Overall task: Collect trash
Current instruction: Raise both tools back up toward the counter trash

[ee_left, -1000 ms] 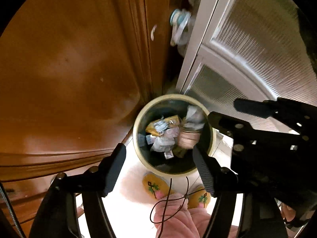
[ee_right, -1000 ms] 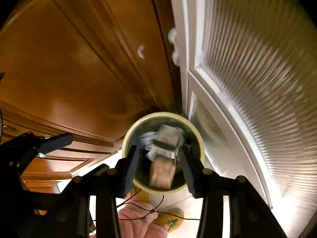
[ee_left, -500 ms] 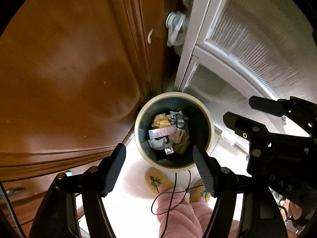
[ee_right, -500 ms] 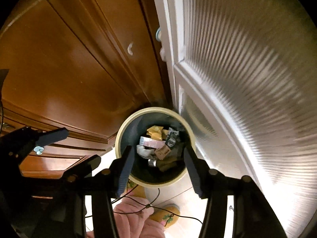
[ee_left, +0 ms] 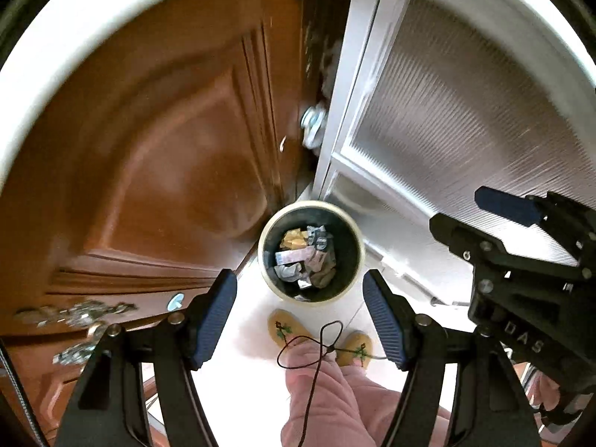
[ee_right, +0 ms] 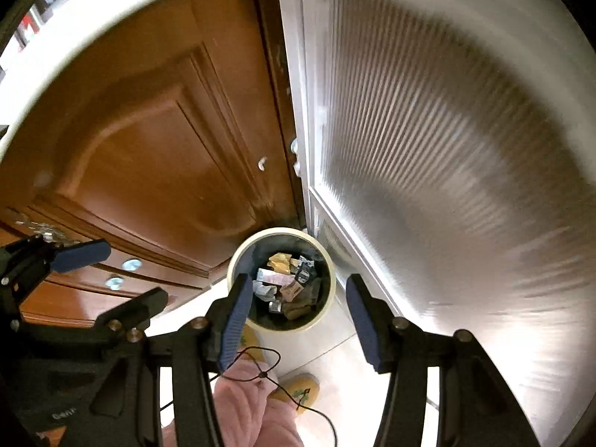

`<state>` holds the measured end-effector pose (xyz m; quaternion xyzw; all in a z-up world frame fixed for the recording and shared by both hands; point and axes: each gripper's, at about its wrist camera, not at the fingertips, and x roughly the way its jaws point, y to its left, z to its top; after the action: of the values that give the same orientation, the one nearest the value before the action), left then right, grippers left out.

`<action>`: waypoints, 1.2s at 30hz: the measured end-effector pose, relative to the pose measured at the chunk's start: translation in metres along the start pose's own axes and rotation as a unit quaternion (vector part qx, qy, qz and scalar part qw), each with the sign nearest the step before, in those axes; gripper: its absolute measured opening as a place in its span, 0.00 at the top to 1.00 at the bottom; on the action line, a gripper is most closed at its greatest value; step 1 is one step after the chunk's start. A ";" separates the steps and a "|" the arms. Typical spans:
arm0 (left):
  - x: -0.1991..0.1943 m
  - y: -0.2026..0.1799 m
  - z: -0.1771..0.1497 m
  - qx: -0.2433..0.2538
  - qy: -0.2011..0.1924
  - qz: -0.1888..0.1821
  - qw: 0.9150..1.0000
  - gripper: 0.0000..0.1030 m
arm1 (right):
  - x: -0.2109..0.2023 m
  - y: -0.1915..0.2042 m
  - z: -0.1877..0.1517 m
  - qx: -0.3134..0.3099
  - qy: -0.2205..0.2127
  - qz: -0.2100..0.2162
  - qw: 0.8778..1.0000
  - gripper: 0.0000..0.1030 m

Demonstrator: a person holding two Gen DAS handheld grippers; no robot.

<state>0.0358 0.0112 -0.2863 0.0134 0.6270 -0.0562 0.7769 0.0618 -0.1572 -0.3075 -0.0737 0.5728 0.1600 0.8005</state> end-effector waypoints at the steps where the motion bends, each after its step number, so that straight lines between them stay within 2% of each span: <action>1: -0.013 -0.002 0.002 0.000 -0.002 -0.002 1.000 0.34 | -0.012 0.002 0.002 -0.005 -0.004 -0.003 1.000 0.49; 9: -0.093 -0.018 0.013 0.036 -0.037 -0.003 0.999 0.34 | -0.095 0.005 0.014 -0.033 -0.034 -0.029 0.998 0.49; 15: -0.144 -0.029 0.033 0.064 -0.069 0.001 0.996 0.34 | -0.147 -0.008 0.029 -0.024 -0.057 -0.038 0.997 0.49; 20: -0.184 -0.037 0.064 0.091 -0.106 0.006 0.990 0.34 | -0.186 -0.022 0.044 -0.007 -0.081 -0.049 0.996 0.49; 26: -0.220 -0.037 0.111 0.115 -0.132 -0.005 0.985 0.34 | -0.216 -0.048 0.078 0.024 -0.106 -0.072 0.991 0.49; 36: -0.233 -0.033 0.196 0.167 -0.166 -0.029 0.972 0.33 | -0.249 -0.091 0.146 0.099 -0.163 -0.130 0.973 0.49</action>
<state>0.1744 -0.0231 -0.0154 0.1150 0.4711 -0.1835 0.8551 0.1504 -0.2416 -0.0303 -0.0411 0.4333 0.0072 0.9003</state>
